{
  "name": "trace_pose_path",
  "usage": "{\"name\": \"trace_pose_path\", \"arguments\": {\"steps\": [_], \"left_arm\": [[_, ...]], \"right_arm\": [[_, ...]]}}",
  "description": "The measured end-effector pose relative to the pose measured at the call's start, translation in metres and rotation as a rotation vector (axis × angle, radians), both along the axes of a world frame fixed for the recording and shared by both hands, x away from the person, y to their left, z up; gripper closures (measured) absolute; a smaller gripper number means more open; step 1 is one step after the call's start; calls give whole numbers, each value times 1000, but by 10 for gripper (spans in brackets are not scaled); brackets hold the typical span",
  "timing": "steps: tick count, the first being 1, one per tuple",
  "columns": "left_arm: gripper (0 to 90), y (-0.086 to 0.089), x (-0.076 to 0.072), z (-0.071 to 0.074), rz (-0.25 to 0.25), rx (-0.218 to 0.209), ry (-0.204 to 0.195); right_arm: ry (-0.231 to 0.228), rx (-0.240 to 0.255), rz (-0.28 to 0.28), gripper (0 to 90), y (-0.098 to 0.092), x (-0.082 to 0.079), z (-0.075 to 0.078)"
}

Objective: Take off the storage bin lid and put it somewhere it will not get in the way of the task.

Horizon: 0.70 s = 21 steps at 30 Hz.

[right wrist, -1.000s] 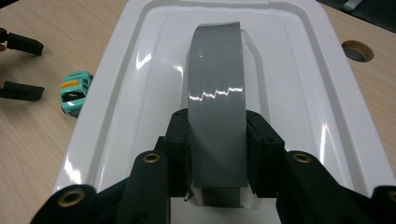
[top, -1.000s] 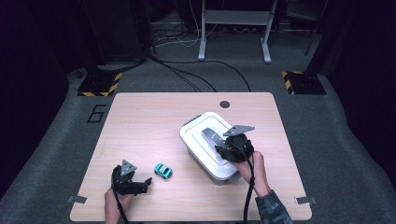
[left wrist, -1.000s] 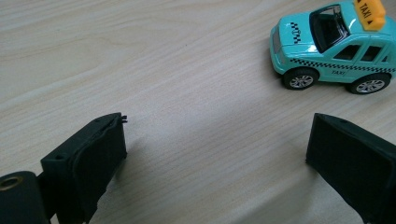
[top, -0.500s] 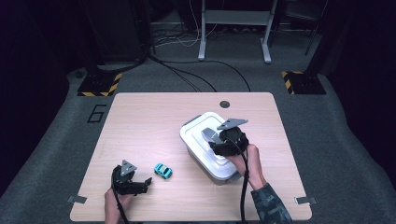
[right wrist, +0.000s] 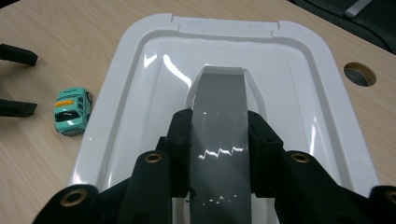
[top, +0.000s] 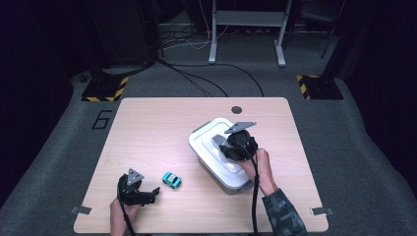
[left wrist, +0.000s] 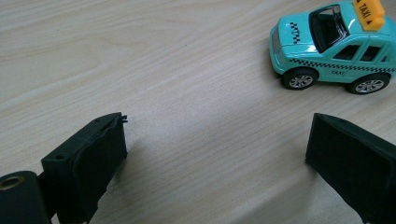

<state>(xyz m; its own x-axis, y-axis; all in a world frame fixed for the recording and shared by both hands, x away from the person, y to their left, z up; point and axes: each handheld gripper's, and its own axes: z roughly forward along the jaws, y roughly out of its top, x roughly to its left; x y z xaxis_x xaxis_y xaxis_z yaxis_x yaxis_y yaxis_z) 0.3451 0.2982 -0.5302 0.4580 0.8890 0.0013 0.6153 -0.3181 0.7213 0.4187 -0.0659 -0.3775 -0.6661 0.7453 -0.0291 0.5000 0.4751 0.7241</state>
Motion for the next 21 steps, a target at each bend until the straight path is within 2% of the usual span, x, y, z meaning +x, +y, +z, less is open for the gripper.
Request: {"name": "trace_pose_path", "arguments": {"steps": [8, 21], "left_arm": [[48, 0, 0, 0, -1, 0, 1], [48, 0, 0, 0, -1, 0, 0]], "right_arm": [[3, 14, 0, 665, 3, -1, 0], [-43, 20, 1, 665, 1, -2, 11]]}}
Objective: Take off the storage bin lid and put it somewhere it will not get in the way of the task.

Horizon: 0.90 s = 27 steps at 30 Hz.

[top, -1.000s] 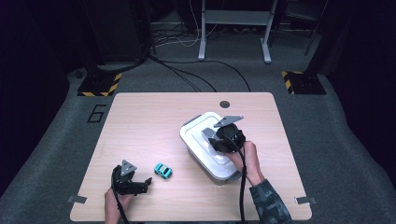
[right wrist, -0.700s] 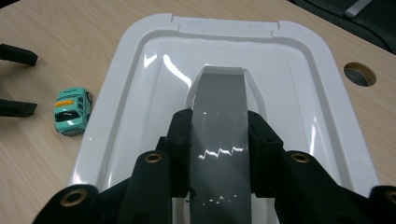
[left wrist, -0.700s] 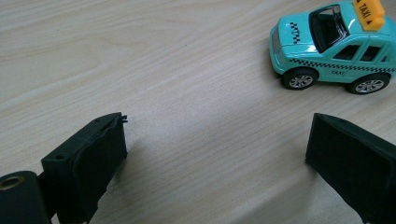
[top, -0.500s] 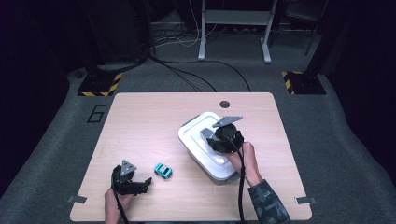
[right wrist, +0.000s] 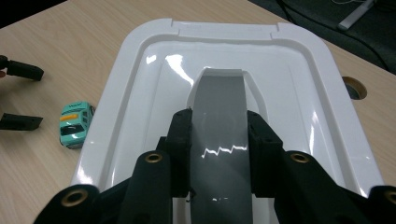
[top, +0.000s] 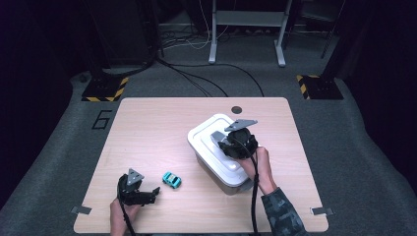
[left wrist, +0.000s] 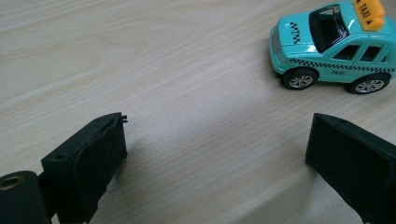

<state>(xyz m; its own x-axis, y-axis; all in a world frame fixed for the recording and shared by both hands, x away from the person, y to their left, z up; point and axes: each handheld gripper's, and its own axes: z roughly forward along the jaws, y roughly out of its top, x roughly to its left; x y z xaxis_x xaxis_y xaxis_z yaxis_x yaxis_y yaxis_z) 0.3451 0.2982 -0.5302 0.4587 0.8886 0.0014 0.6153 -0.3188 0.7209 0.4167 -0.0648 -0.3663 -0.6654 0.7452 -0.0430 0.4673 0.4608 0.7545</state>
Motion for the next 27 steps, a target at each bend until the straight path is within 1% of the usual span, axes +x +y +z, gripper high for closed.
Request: {"name": "trace_pose_path", "arguments": {"steps": [3, 6, 7, 9, 11, 12, 14, 16, 17, 21, 27], "left_arm": [[48, 0, 0, 0, 1, 0, 0], [48, 0, 0, 0, 0, 0, 0], [48, 0, 0, 0, 0, 0, 1], [48, 0, 0, 0, -1, 1, 1], [48, 0, 0, 0, -4, 4, 4], [48, 1, 0, 1, -10, 12, 2], [48, 1, 0, 1, -9, 12, 2], [48, 1, 0, 0, -9, 12, 2], [48, 1, 0, 0, -9, 11, 2], [48, 1, 0, 0, -9, 11, 2], [48, 1, 0, 0, -9, 11, 2]], "right_arm": [[-11, 3, 5, 665, -2, 0, 4], [-11, 10, 1, 665, -4, 0, 7], [-27, 2, 15, 665, -6, 1, 9], [-17, 17, -7, 665, -6, -1, 12], [-35, 7, 5, 665, -10, 0, 16], [-34, 11, 0, 665, -11, -1, 18], [-44, 9, -2, 665, -13, 0, 21], [-46, 22, -17, 665, -15, -1, 24], [-58, 20, -10, 665, -16, 0, 25], [-61, 26, -30, 664, -22, -1, 32], [-89, 28, -43, 664, -35, -2, 37]]}}
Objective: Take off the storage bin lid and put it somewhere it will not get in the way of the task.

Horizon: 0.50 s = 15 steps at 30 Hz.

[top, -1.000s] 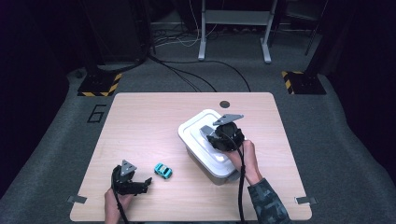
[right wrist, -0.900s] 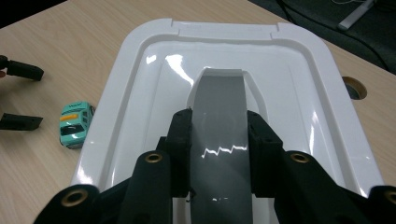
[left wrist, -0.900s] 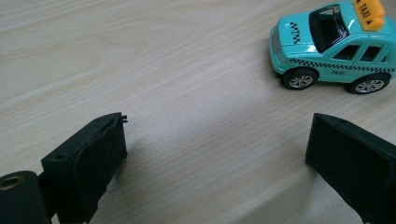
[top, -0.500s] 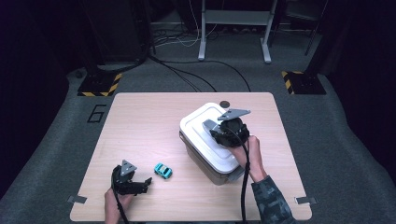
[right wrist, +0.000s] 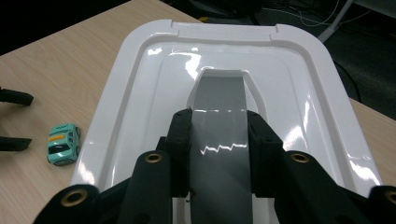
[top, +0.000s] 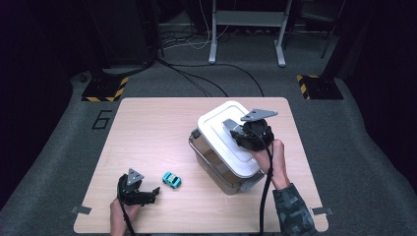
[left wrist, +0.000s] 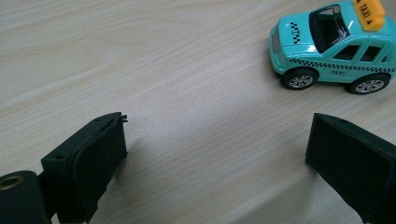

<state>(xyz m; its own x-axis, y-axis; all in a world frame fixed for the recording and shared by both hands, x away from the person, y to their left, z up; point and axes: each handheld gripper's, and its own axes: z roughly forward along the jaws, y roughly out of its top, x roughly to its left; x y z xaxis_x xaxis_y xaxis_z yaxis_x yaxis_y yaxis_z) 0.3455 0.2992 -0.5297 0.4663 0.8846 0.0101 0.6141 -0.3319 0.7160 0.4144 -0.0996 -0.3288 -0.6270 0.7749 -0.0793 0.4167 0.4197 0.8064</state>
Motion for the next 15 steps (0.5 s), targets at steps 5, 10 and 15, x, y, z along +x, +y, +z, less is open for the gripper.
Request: {"name": "trace_pose_path", "arguments": {"steps": [5, 10, 15], "left_arm": [[48, 0, 0, 0, 4, -7, 2], [48, -1, 0, 0, 9, -11, -1], [48, -1, 0, 0, 8, -11, -1]], "right_arm": [[-3, 1, -31, 664, -10, 0, 4], [-10, -3, -58, 664, -21, -1, 6], [-8, -2, -86, 664, -32, -1, 6]]}}
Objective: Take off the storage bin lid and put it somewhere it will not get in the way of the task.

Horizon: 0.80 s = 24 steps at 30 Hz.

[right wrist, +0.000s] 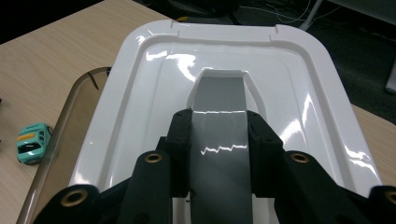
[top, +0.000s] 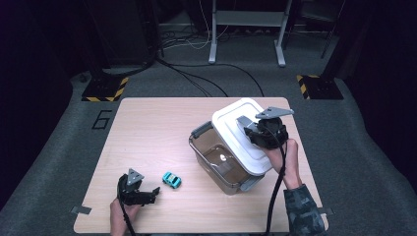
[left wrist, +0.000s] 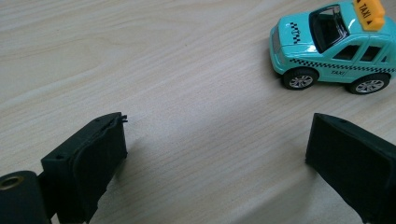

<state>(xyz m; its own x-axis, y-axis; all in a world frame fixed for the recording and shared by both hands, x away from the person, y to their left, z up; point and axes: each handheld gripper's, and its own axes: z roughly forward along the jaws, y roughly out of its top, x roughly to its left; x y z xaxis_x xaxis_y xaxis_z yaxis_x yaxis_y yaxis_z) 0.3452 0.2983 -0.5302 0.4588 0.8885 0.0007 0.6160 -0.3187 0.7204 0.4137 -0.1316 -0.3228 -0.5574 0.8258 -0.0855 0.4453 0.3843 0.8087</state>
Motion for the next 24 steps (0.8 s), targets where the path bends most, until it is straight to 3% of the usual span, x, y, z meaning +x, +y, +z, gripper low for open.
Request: {"name": "trace_pose_path", "arguments": {"steps": [24], "left_arm": [[48, 0, 0, 0, -4, 6, -1]], "right_arm": [[14, 26, -126, 664, -56, 7, -5]]}}
